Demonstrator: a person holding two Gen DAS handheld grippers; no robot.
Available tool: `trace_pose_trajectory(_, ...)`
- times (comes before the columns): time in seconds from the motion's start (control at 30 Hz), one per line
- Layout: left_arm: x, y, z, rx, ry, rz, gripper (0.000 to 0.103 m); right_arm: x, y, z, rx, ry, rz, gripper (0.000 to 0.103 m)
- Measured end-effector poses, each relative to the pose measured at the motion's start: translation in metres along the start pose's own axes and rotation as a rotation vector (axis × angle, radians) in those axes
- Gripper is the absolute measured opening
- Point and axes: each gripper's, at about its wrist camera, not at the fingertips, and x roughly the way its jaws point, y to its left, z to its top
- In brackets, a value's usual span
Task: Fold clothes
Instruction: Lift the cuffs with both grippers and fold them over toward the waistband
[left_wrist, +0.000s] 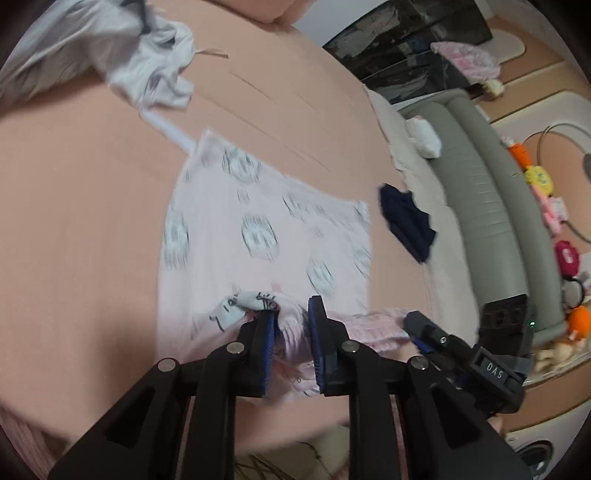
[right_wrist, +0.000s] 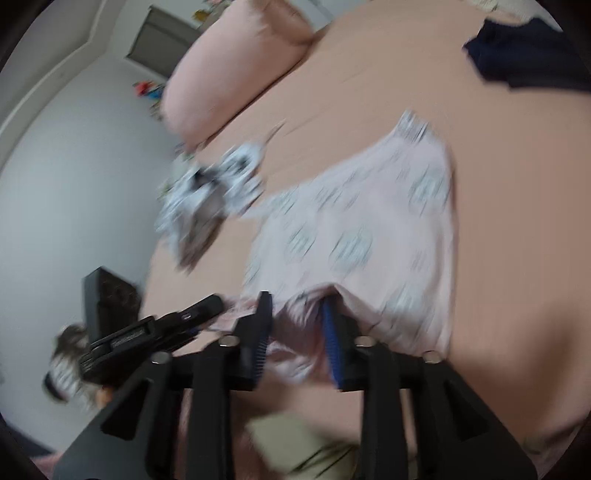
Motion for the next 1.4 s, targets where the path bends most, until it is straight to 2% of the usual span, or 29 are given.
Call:
trace_pose_trajectory(0.03, 0.003, 0.000, 0.009, 0.017, -0.003, 0.018, 0.026, 0.001, -0.003, 0.006, 0.006, 0.001, -0.027, 0.032)
trace_pose_trajectory(0.07, 0.002, -0.001, 0.011, 0.053, -0.018, 0.031, 0.034, -0.002, -0.005, 0.008, -0.004, -0.005, -0.032, 0.032)
trace_pose_trajectory(0.1, -0.002, -0.003, 0.009, 0.101, -0.042, 0.042, 0.047, -0.008, -0.006, 0.006, -0.036, -0.023, -0.033, 0.035)
trace_pose_trajectory(0.13, -0.005, -0.003, 0.008, 0.143, -0.062, 0.064, 0.051, -0.014, -0.008, 0.005, -0.068, -0.041, -0.033, 0.043)
trace_pose_trajectory(0.17, -0.007, 0.000, 0.006, 0.181, -0.081, 0.094, 0.052, -0.016, -0.009, 0.003, -0.098, -0.047, -0.047, 0.048)
trace_pose_trajectory(0.27, 0.002, 0.011, 0.004, 0.218, -0.051, 0.121, 0.052, -0.007, -0.014, 0.001, -0.181, -0.021, -0.142, 0.048)
trace_pose_trajectory(0.33, 0.015, 0.009, -0.001, 0.289, -0.026, 0.174, 0.052, 0.000, -0.015, 0.000, -0.236, -0.003, -0.197, 0.048)
trace_pose_trajectory(0.5, 0.039, 0.004, -0.008, 0.394, 0.001, 0.268, 0.051, 0.033, 0.001, 0.010, -0.377, 0.056, -0.245, 0.050)
trace_pose_trajectory(0.63, 0.034, -0.005, -0.006, 0.467, -0.055, 0.286, 0.051, 0.062, 0.010, 0.013, -0.477, 0.107, -0.293, 0.050)
trace_pose_trajectory(0.77, 0.039, -0.014, -0.002, 0.524, -0.014, 0.257, 0.051, 0.076, 0.013, 0.012, -0.530, 0.121, -0.290, 0.050)
trace_pose_trajectory(0.8, 0.045, -0.013, -0.003, 0.529, 0.011, 0.280, 0.049, 0.079, 0.010, 0.012, -0.529, 0.119, -0.300, 0.049)
trace_pose_trajectory(0.83, 0.051, -0.012, -0.003, 0.533, 0.035, 0.303, 0.040, 0.080, 0.007, 0.013, -0.521, 0.113, -0.316, 0.049)
trace_pose_trajectory(0.87, 0.057, -0.012, -0.004, 0.538, 0.059, 0.326, 0.017, 0.079, 0.004, 0.012, -0.504, 0.107, -0.315, 0.047)
trace_pose_trajectory(0.9, 0.059, -0.012, -0.006, 0.541, 0.061, 0.339, 0.017, 0.077, 0.001, 0.009, -0.486, 0.107, -0.285, 0.042)
trace_pose_trajectory(0.93, 0.058, -0.013, -0.008, 0.532, 0.051, 0.337, 0.016, 0.074, -0.001, 0.006, -0.467, 0.106, -0.254, 0.028)
trace_pose_trajectory(0.97, 0.056, -0.013, -0.009, 0.517, 0.044, 0.330, 0.012, 0.071, -0.002, 0.002, -0.460, 0.104, -0.235, 0.020)
trace_pose_trajectory(1.0, 0.054, -0.013, -0.008, 0.505, 0.039, 0.323, 0.010, 0.069, 0.000, -0.001, -0.469, 0.099, -0.231, 0.015)
trace_pose_trajectory(1.03, 0.052, -0.013, -0.006, 0.495, 0.036, 0.316, 0.009, 0.066, 0.001, -0.002, -0.474, 0.093, -0.229, 0.006)
trace_pose_trajectory(1.2, 0.047, -0.030, 0.021, 0.492, -0.009, 0.272, 0.009, 0.053, 0.007, 0.017, -0.419, 0.025, -0.229, 0.005)
trace_pose_trajectory(1.33, 0.046, -0.043, 0.050, 0.478, -0.049, 0.238, 0.009, 0.045, 0.019, 0.045, -0.416, -0.039, -0.220, 0.005)
trace_pose_trajectory(1.4, 0.058, -0.042, 0.068, 0.459, -0.055, 0.238, 0.009, 0.050, 0.021, 0.063, -0.406, -0.059, -0.228, 0.005)
